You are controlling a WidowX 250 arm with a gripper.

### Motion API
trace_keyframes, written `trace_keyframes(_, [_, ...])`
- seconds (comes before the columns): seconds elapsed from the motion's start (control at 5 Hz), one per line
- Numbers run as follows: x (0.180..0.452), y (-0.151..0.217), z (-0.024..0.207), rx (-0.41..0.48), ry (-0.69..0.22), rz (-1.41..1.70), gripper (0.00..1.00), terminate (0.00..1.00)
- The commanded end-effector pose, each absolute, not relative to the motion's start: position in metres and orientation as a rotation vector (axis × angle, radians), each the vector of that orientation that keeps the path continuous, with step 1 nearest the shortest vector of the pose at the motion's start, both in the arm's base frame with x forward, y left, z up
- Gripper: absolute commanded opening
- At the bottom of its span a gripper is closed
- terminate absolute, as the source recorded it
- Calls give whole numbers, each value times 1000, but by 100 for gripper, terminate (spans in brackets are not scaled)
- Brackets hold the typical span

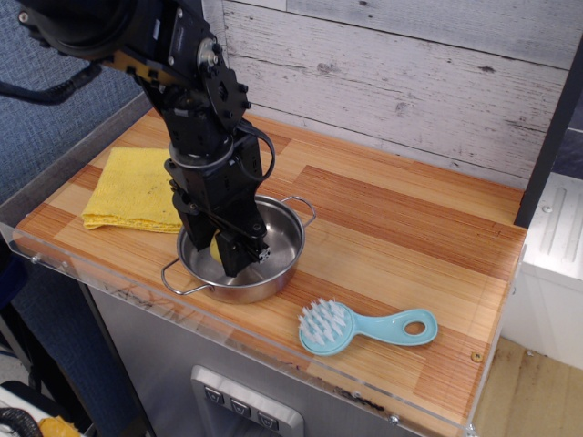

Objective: Hold the potato from top yellow cloth and place it inside of the steel pan.

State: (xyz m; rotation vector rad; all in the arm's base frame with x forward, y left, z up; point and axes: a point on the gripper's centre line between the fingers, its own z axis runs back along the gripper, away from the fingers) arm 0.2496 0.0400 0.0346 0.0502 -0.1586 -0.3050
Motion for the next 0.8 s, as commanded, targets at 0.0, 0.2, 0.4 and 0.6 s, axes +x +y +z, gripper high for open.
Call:
trace_keyframes(0.0, [243,47,40,65,-169,-318,0,0])
trace_keyframes(0.2, [244,48,40,56,-164,-318,100,0])
trace_keyframes(0.4, [245,49,42,57,-157,-324,100,0])
trace_keyframes(0.6, [248,47,47,62,-167,-328,100,0])
